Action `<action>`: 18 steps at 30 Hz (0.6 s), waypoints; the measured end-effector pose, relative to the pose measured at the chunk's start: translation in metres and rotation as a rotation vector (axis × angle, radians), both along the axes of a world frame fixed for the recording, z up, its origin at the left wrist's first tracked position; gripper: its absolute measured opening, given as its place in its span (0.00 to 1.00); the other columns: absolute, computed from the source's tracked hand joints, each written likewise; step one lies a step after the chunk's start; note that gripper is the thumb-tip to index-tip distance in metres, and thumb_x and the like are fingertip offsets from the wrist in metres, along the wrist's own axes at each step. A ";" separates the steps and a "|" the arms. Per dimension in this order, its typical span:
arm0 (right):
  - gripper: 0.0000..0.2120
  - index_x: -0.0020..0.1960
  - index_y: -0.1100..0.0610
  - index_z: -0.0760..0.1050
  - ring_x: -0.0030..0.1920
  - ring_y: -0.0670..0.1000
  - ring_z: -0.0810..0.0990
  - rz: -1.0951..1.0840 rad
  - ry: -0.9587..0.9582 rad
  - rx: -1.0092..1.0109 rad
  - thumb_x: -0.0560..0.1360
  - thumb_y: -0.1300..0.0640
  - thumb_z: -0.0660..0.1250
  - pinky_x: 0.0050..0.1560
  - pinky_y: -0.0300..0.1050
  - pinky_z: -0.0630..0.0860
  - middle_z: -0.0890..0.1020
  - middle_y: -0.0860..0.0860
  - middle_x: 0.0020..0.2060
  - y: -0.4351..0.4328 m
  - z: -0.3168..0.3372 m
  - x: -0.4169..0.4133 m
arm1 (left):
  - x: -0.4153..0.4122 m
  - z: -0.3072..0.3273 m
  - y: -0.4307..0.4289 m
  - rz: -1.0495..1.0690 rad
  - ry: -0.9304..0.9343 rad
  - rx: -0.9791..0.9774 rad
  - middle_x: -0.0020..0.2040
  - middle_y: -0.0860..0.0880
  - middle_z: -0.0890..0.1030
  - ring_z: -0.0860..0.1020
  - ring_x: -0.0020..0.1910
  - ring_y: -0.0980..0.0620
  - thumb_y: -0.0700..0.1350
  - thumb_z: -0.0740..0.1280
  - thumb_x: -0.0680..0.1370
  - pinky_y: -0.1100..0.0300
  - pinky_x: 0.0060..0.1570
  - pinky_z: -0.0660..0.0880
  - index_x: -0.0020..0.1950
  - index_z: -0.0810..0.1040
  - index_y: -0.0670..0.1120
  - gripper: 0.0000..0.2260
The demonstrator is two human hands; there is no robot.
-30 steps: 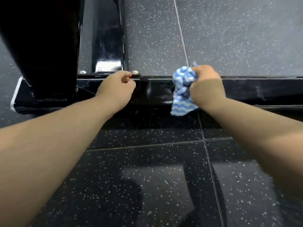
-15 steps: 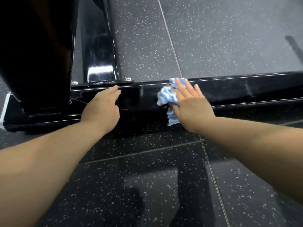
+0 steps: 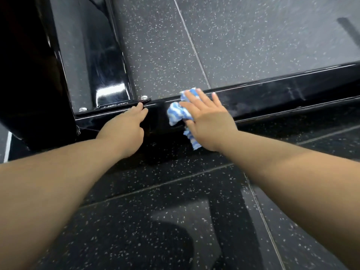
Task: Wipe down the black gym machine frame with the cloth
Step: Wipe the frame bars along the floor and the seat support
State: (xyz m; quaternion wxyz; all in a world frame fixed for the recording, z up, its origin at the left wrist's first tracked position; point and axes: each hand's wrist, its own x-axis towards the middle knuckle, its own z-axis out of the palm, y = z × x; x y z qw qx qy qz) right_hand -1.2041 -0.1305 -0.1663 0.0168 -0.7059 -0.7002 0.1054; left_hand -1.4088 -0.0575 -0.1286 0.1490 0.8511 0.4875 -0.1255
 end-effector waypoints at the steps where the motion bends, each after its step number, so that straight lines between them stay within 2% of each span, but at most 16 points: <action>1: 0.24 0.77 0.49 0.56 0.78 0.52 0.45 -0.064 -0.012 0.007 0.81 0.50 0.53 0.75 0.55 0.40 0.50 0.47 0.78 -0.010 -0.001 0.017 | 0.002 0.003 0.001 -0.002 0.020 -0.007 0.79 0.55 0.47 0.53 0.77 0.54 0.39 0.53 0.81 0.57 0.72 0.56 0.79 0.51 0.50 0.27; 5: 0.25 0.76 0.53 0.58 0.77 0.55 0.49 -0.454 -0.144 -0.036 0.80 0.49 0.48 0.74 0.61 0.45 0.54 0.48 0.78 -0.034 0.000 0.084 | 0.013 0.010 0.002 0.001 0.093 -0.030 0.79 0.53 0.48 0.56 0.77 0.50 0.42 0.55 0.81 0.54 0.70 0.60 0.79 0.53 0.48 0.26; 7: 0.26 0.75 0.55 0.58 0.77 0.58 0.49 -0.626 -0.150 -0.083 0.79 0.49 0.46 0.74 0.61 0.47 0.55 0.51 0.77 -0.022 0.002 0.089 | 0.019 0.010 0.001 0.033 0.054 -0.011 0.79 0.51 0.51 0.58 0.76 0.48 0.42 0.55 0.80 0.54 0.70 0.60 0.78 0.56 0.47 0.25; 8: 0.27 0.74 0.56 0.59 0.76 0.59 0.52 -0.645 -0.169 -0.094 0.78 0.49 0.44 0.73 0.59 0.51 0.58 0.53 0.76 -0.012 0.004 0.081 | 0.022 0.011 -0.001 0.053 0.009 0.014 0.79 0.52 0.52 0.59 0.75 0.48 0.42 0.56 0.80 0.53 0.70 0.60 0.78 0.58 0.47 0.25; 10: 0.28 0.70 0.56 0.62 0.71 0.60 0.60 -0.520 -0.155 -0.054 0.74 0.49 0.42 0.68 0.54 0.60 0.66 0.56 0.71 0.010 0.008 0.055 | 0.029 0.008 -0.005 0.058 -0.080 0.084 0.79 0.54 0.53 0.58 0.75 0.49 0.42 0.58 0.79 0.52 0.70 0.61 0.77 0.59 0.48 0.26; 12: 0.22 0.70 0.54 0.63 0.68 0.58 0.65 -0.307 -0.022 -0.001 0.76 0.52 0.51 0.65 0.50 0.63 0.72 0.55 0.66 0.033 0.004 0.022 | 0.034 0.000 -0.005 0.072 -0.116 0.088 0.79 0.52 0.54 0.57 0.75 0.50 0.41 0.59 0.79 0.54 0.70 0.59 0.77 0.59 0.47 0.26; 14: 0.18 0.65 0.55 0.66 0.64 0.58 0.70 -0.181 0.103 0.016 0.77 0.54 0.56 0.60 0.50 0.65 0.77 0.55 0.60 0.051 0.006 -0.006 | 0.033 -0.007 -0.005 0.154 -0.140 0.035 0.79 0.53 0.54 0.56 0.76 0.51 0.40 0.59 0.78 0.55 0.72 0.58 0.77 0.59 0.46 0.27; 16: 0.12 0.60 0.55 0.66 0.58 0.59 0.74 -0.083 0.112 0.010 0.78 0.53 0.55 0.51 0.51 0.64 0.79 0.55 0.56 0.067 0.011 -0.018 | 0.030 -0.011 -0.006 0.184 -0.171 0.013 0.79 0.57 0.52 0.59 0.75 0.51 0.39 0.59 0.77 0.55 0.70 0.61 0.78 0.58 0.49 0.29; 18: 0.09 0.55 0.54 0.65 0.56 0.58 0.74 -0.004 0.093 -0.011 0.79 0.51 0.53 0.48 0.51 0.61 0.79 0.54 0.55 0.078 0.012 -0.023 | 0.027 -0.013 -0.007 0.148 -0.177 0.015 0.78 0.60 0.50 0.63 0.73 0.50 0.39 0.58 0.77 0.55 0.64 0.65 0.77 0.59 0.50 0.28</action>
